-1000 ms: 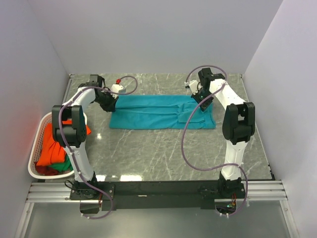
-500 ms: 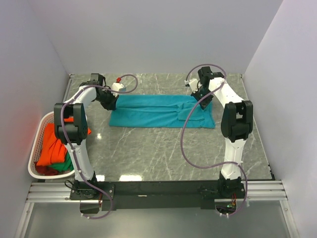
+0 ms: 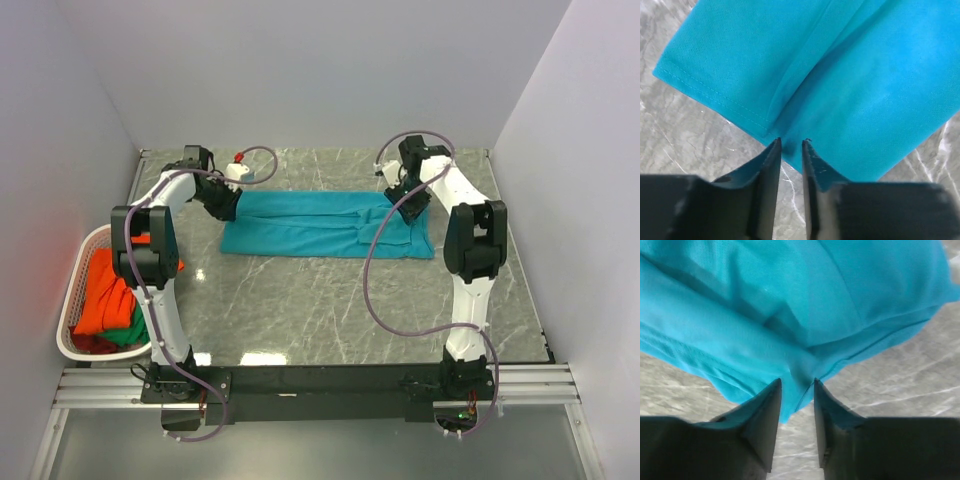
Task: Fold and stack the t-shirts
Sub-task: Fold the tshirt
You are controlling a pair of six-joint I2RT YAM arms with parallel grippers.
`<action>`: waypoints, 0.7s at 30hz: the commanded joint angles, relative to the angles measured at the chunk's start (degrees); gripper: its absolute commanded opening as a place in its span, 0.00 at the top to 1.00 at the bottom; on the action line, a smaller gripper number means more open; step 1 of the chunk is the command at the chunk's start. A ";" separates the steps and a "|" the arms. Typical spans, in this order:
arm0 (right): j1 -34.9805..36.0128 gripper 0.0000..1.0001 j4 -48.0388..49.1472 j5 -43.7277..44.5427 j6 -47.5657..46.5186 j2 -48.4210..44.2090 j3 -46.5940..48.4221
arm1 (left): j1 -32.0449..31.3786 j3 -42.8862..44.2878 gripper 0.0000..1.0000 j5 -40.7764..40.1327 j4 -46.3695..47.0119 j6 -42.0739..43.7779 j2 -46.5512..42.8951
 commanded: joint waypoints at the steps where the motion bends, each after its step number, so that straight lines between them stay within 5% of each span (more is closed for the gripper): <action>1: -3.42 0.54 -3.93 -1.01 3.05 -0.61 5.13 | 0.75 3.30 0.63 0.43 -1.64 -2.19 -0.20; 6: -8.44 0.53 -10.80 -9.00 7.45 -2.37 6.90 | 4.88 1.29 0.51 5.08 -4.46 -6.32 -3.19; 14: -10.64 0.54 -12.48 -18.94 11.23 -7.21 -5.14 | 6.20 -7.67 0.39 7.03 -4.38 -10.80 -8.29; 21: -10.73 0.51 -7.56 -14.74 15.36 -6.42 -9.19 | 6.47 -9.61 0.38 6.68 -3.06 -15.73 -5.57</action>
